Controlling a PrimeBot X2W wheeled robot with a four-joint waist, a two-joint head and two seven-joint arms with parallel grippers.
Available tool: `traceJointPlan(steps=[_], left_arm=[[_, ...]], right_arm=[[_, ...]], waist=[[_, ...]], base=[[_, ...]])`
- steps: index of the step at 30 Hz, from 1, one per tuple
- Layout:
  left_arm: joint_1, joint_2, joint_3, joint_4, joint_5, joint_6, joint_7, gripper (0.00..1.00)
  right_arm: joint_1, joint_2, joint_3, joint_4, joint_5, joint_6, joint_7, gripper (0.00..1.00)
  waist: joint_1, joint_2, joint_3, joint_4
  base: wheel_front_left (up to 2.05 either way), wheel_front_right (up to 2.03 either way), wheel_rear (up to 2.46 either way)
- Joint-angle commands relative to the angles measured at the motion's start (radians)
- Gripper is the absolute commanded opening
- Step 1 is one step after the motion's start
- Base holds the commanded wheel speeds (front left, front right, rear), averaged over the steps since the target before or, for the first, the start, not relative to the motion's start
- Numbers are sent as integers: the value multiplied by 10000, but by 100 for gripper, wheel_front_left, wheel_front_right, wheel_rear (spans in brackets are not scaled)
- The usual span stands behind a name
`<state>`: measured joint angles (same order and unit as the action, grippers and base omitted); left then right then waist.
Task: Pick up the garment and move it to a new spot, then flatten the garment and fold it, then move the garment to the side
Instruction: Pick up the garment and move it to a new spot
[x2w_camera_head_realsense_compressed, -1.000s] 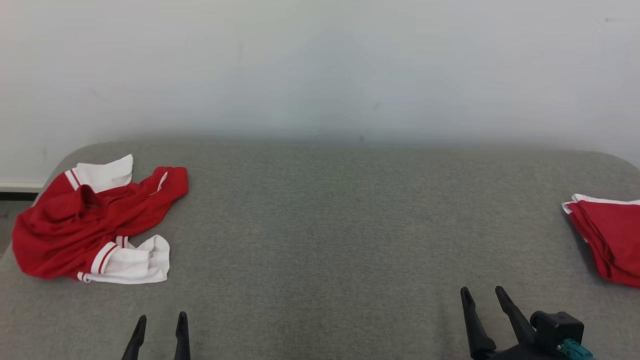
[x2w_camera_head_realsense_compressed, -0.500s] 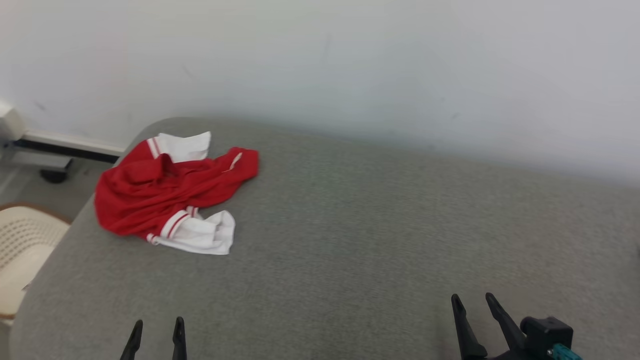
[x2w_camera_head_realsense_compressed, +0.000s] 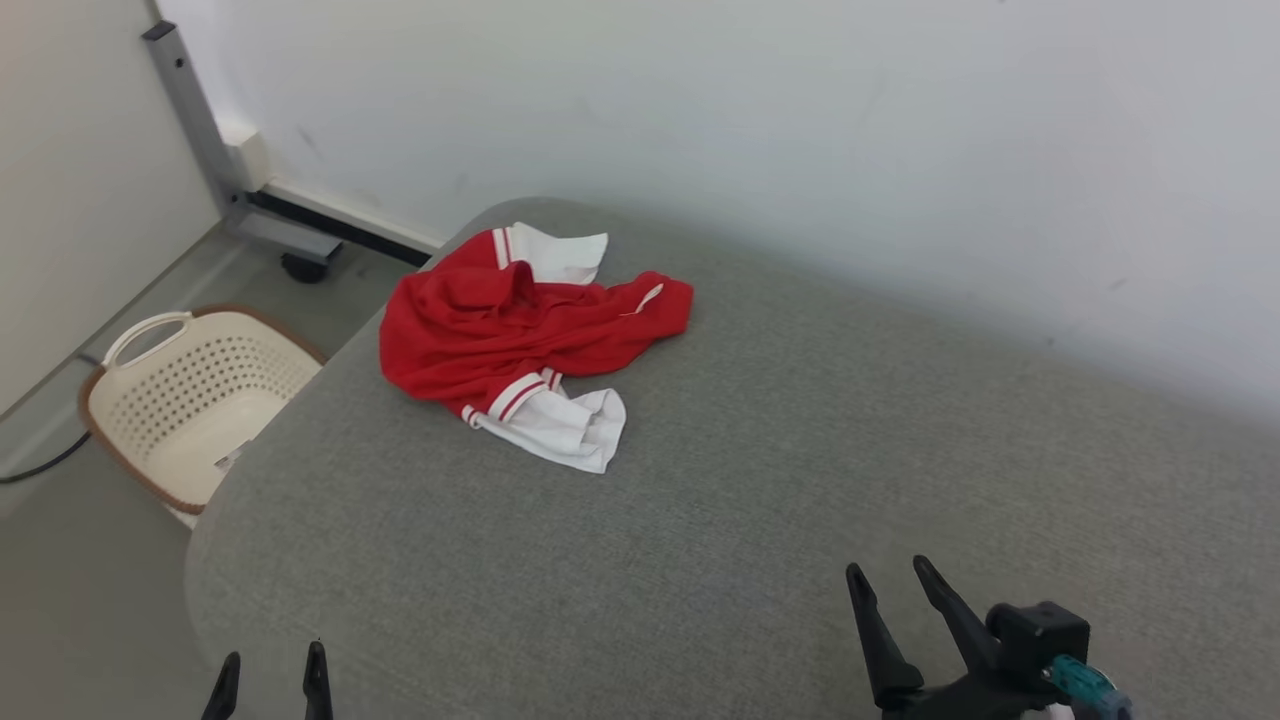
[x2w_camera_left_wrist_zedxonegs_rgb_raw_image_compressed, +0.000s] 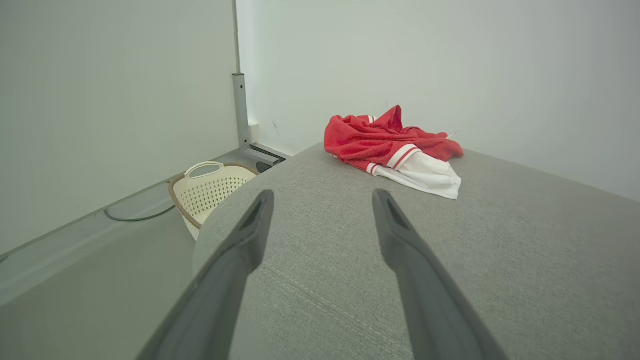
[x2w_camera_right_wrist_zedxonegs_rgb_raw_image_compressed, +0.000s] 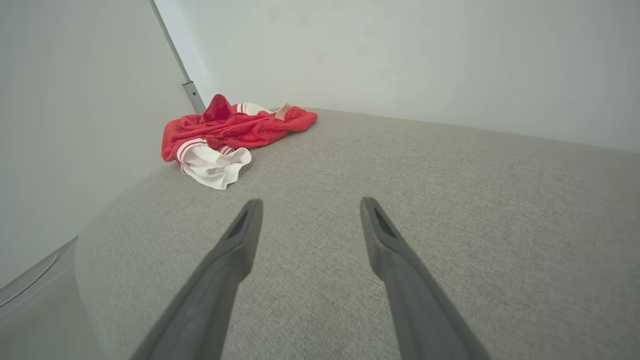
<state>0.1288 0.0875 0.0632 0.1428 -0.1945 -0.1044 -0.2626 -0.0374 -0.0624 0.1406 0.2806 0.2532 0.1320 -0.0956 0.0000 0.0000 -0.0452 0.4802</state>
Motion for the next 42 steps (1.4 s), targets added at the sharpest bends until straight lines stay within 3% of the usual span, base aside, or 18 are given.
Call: traceJointPlan(steps=[1, 15, 22, 27, 32, 42], left_arm=[[228, -62, 51, -125, -125, 62, -40, 100], [532, -240, 258, -541, -157, 222, -40, 100], [118, -281, 22, -13, -407, 80, 173, 100], [-1651, -136, -506, 1172, -928, -104, 1338, 100], [-4348, -25, -1071, 3192, -1424, -213, 2767, 100], [-9016, 1042, -1096, 5729, -2204, -254, 4206, 100]], right_arm=[[-143, -66, 98, 100, 82, -23, 28, 100], [-832, -286, 645, 675, 357, -23, -216, 100], [-835, -405, 658, 728, 422, -23, -282, 100], [-848, -583, 569, 316, 228, -23, -14, 100], [-850, -878, 442, -338, 50, -23, 323, 100], [-1729, -1815, 767, -2864, -576, -23, 1787, 100]], waist=[[0, 0, 225, 340], [0, 0, 366, 422], [0, 0, 477, 445], [0, 0, 945, 473], [0, 0, 1638, 473], [0, 0, 4474, -1487]], base=[[0, 0, 0], [0, 0, 0], [0, 0, 0], [0, 0, 0], [0, 0, 0], [0, 0, 0]])
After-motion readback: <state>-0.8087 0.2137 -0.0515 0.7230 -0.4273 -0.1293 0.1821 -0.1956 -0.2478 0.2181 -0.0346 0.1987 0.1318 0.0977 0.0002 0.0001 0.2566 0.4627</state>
